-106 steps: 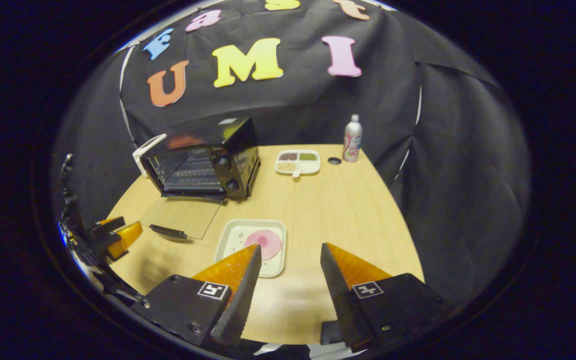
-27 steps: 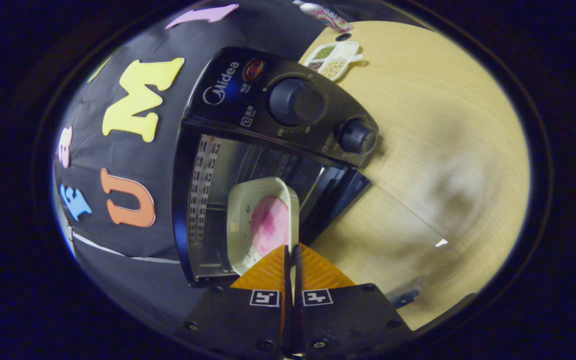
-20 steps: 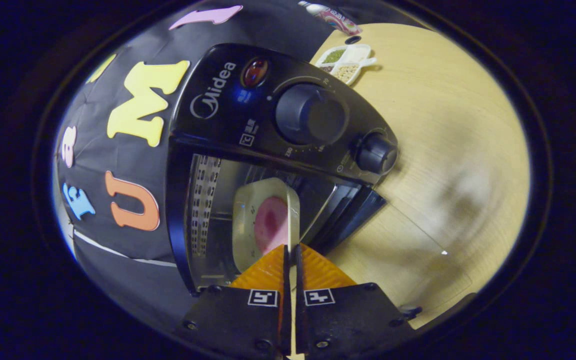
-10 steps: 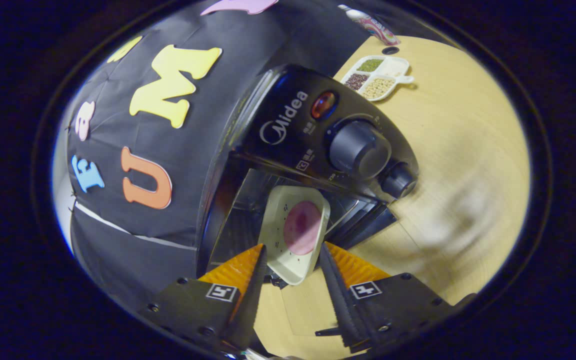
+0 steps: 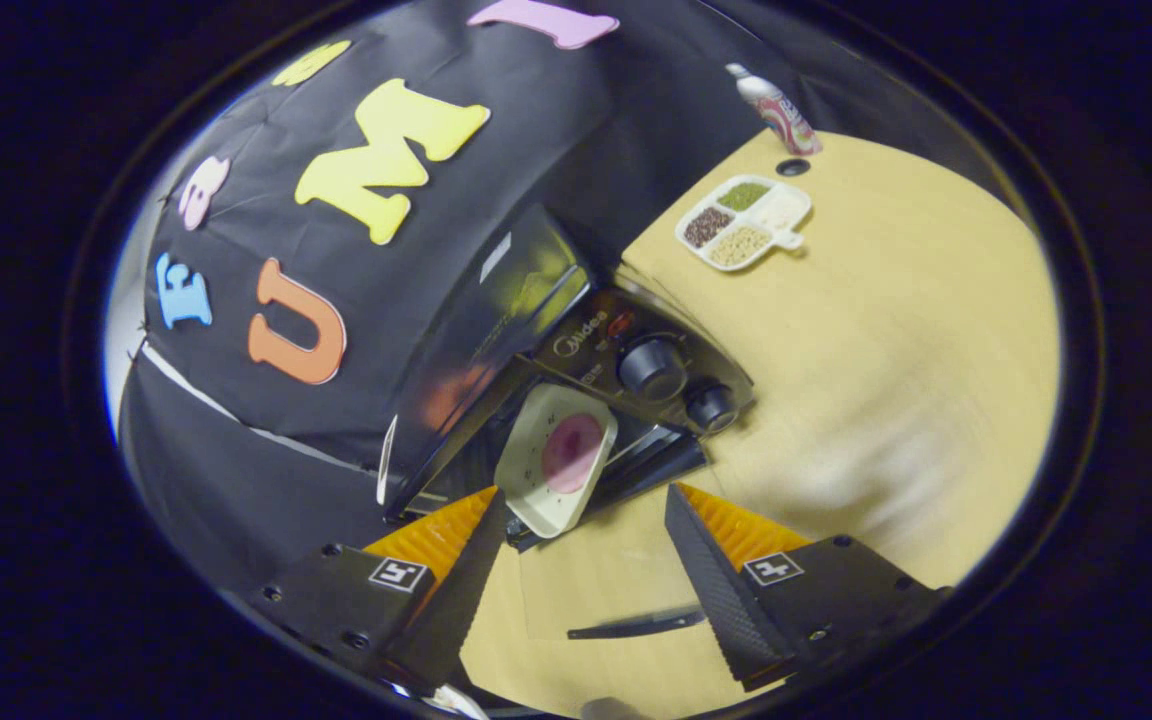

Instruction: Open the electric oven with the left hand, put the food in, and close the electric oven.

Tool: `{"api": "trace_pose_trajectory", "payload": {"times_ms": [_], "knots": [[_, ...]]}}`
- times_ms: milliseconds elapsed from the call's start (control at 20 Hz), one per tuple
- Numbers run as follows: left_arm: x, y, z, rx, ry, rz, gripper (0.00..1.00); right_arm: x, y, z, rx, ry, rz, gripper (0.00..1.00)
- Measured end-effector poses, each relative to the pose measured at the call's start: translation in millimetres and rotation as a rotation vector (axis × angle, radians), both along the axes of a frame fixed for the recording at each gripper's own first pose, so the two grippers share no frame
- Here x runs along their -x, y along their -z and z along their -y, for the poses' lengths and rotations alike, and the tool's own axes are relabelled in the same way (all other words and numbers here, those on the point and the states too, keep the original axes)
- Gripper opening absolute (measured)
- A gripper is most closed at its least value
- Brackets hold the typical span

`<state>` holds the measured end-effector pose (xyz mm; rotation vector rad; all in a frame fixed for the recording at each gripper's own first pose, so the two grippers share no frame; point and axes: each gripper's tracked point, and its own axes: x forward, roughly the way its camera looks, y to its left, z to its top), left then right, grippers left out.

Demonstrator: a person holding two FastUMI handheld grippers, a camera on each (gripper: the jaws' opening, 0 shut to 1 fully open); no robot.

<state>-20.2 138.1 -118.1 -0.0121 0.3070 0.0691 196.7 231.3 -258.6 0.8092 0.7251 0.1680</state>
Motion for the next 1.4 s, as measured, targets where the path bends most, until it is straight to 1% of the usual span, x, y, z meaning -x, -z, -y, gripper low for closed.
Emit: {"api": "trace_pose_trajectory", "payload": {"times_ms": [150,200,250,400,500,700,750,850,900,950,1000,1050,1250,1300,1350,1400], "knots": [[-2.1,9.0,7.6,-0.007,0.020,0.006,0.97,14.2,-12.9,33.0,0.137,-0.020,0.065,0.94],[-2.3,12.0,10.8,-0.003,0.025,0.008,0.97,19.3,-18.4,40.7,0.182,-0.031,0.092,1.00],[-3.1,14.5,14.3,0.002,0.032,0.005,0.97,24.4,-21.1,49.8,0.228,-0.035,0.108,0.94],[-7.1,30.5,27.3,0.022,0.059,0.000,0.97,42.0,-33.9,72.5,0.389,-0.054,0.174,0.93],[-11.0,43.5,37.6,0.034,0.078,-0.012,0.97,56.2,-43.3,88.2,0.481,-0.059,0.216,0.95],[-16.5,74.3,61.8,0.031,0.127,-0.051,0.97,81.7,-62.6,119.8,0.641,-0.061,0.279,0.95],[-16.2,83.5,69.1,0.028,0.143,-0.061,0.97,88.1,-69.6,127.6,0.671,-0.048,0.296,1.00],[-15.9,106.8,83.1,0.026,0.169,-0.092,0.97,95.7,-84.3,139.1,0.714,-0.035,0.330,1.00],[-14.8,120.9,88.6,0.034,0.180,-0.115,0.96,100.5,-88.8,145.2,0.729,-0.026,0.335,0.96],[-11.3,136.4,95.5,0.051,0.187,-0.152,0.97,105.5,-92.8,149.6,0.743,-0.022,0.345,0.96],[-8.7,149.6,103.2,0.064,0.193,-0.180,0.97,115.3,-88.6,154.1,0.753,-0.019,0.346,1.00],[-7.3,162.6,110.6,0.070,0.199,-0.203,0.97,119.3,-91.0,157.8,0.760,-0.017,0.346,0.96],[-1.0,212.0,131.3,0.085,0.217,-0.316,0.97,135.5,-86.9,170.1,0.764,-0.029,0.311,0.96],[1.0,223.2,135.7,0.090,0.223,-0.337,0.96,136.4,-88.8,173.8,0.768,-0.025,0.316,1.00],[1.8,233.4,139.7,0.092,0.225,-0.359,0.97,137.2,-91.2,177.9,0.779,-0.020,0.318,1.00],[1.7,244.4,142.7,0.089,0.225,-0.382,0.97,140.6,-89.7,181.5,0.785,-0.017,0.312,0.96]]}}
